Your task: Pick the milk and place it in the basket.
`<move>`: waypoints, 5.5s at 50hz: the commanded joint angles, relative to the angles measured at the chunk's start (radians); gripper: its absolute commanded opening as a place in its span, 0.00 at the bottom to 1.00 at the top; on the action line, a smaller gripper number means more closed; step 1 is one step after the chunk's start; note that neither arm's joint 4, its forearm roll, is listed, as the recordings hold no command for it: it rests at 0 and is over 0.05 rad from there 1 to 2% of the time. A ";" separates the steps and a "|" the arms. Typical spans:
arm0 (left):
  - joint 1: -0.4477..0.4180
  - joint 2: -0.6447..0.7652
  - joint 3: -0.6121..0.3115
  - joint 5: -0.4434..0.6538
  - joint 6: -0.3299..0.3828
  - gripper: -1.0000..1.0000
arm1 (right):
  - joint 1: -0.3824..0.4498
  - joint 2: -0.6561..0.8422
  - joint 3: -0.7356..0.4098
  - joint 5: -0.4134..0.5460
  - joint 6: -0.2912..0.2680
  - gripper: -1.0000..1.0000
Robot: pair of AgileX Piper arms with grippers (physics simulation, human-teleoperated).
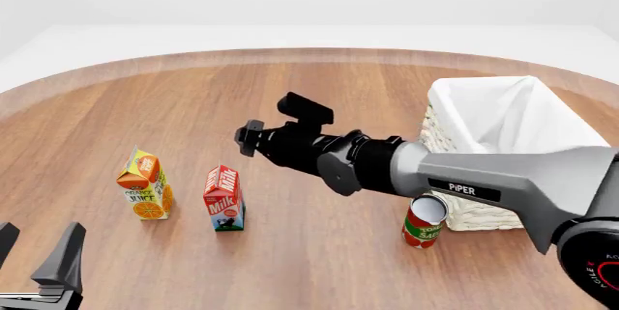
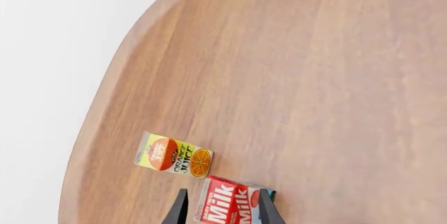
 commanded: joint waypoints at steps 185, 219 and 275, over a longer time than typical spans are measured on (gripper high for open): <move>0.000 0.000 0.000 0.000 0.000 1.00 | 0.051 -0.028 0.109 -0.164 0.096 0.00; 0.000 0.000 0.000 0.000 0.000 1.00 | 0.012 -0.366 0.298 -0.133 -0.055 0.00; 0.000 0.000 0.000 0.000 0.000 1.00 | -0.191 -0.815 0.365 0.114 -0.251 0.00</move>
